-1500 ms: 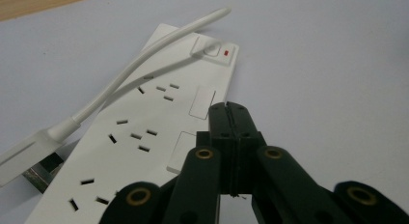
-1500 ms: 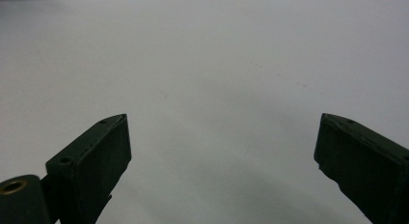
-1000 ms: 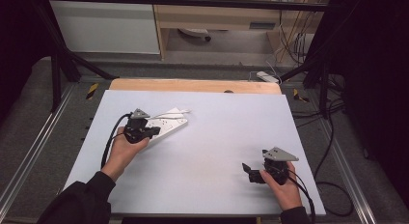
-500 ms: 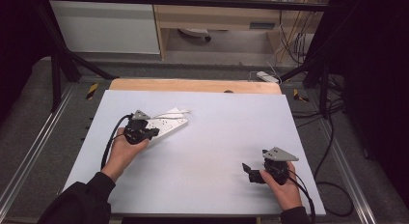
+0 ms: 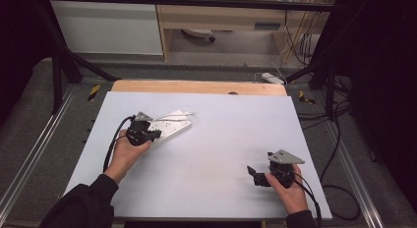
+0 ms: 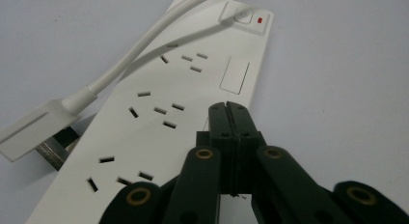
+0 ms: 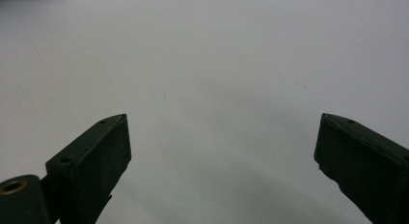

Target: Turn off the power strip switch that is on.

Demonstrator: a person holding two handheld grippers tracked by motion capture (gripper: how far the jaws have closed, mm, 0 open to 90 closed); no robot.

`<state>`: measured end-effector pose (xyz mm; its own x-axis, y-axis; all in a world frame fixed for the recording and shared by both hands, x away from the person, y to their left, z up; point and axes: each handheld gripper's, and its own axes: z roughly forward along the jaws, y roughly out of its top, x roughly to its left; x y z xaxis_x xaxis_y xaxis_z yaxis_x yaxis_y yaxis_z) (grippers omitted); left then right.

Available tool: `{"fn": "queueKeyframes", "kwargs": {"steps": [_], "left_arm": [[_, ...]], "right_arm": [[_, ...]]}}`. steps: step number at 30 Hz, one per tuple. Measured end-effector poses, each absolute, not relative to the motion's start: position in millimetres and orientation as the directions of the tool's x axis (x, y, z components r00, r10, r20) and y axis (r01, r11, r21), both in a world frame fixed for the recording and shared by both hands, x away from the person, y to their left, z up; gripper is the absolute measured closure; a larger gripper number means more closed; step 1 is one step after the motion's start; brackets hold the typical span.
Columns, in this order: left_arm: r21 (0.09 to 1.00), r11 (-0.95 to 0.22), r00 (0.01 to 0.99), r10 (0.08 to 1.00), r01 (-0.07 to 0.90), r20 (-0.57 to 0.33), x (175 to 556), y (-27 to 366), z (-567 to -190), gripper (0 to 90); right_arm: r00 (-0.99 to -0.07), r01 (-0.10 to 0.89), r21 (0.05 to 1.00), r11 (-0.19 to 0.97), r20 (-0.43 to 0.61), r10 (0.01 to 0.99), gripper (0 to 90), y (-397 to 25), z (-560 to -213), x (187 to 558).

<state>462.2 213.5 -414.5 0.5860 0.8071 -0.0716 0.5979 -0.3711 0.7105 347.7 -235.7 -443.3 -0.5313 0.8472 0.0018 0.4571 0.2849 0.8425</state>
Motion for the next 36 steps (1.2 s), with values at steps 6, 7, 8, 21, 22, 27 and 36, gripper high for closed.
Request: {"fn": "queueKeyframes", "kwargs": {"steps": [6, 7, 8, 21, 22, 27, 36], "left_arm": [[0.709, -0.374, 0.585, 0.808, 0.597, -0.067, 462.7, 213.7, -414.8, 90.0], [0.709, -0.374, 0.585, 0.808, 0.598, -0.067, 462.7, 213.8, -414.6, 90.0], [0.709, -0.375, 0.586, 0.808, 0.597, -0.067, 462.7, 213.8, -414.5, 90.0], [0.702, -0.38, 0.582, 0.811, 0.602, -0.06, 464.6, 214.2, -416.5, 90.0], [0.701, -0.382, 0.582, 0.811, 0.602, -0.059, 464.7, 214.1, -416.8, 90.0], [0.698, -0.387, 0.58, 0.813, 0.603, -0.05, 465.6, 215.0, -418.0, 90.0], [0.696, -0.396, 0.583, 0.812, 0.599, -0.04, 465.4, 214.0, -418.9, 90.0]], "right_arm": [[-0.531, 0.458, 0.842, 0.284, 0.003, 0.847, 6.2, -235.5, -443.2, 347.6], [-0.531, 0.458, 0.842, 0.284, 0.003, 0.847, 6.2, -235.5, -443.2, 347.6], [-0.53, 0.461, 0.841, 0.283, 0.005, 0.848, 6.1, -235.4, -443.3, 347.6], [-0.531, 0.461, 0.841, 0.283, 0.006, 0.847, 6.1, -235.2, -443.3, 347.6], [-0.531, 0.461, 0.841, 0.283, 0.006, 0.847, 6.1, -235.2, -443.3, 347.6], [-0.531, 0.46, 0.842, 0.283, 0.004, 0.847, 6.1, -235.4, -443.3, 347.6], [-0.53, 0.46, 0.841, 0.284, 0.004, 0.848, 6.1, -235.3, -443.3, 347.6]]}}
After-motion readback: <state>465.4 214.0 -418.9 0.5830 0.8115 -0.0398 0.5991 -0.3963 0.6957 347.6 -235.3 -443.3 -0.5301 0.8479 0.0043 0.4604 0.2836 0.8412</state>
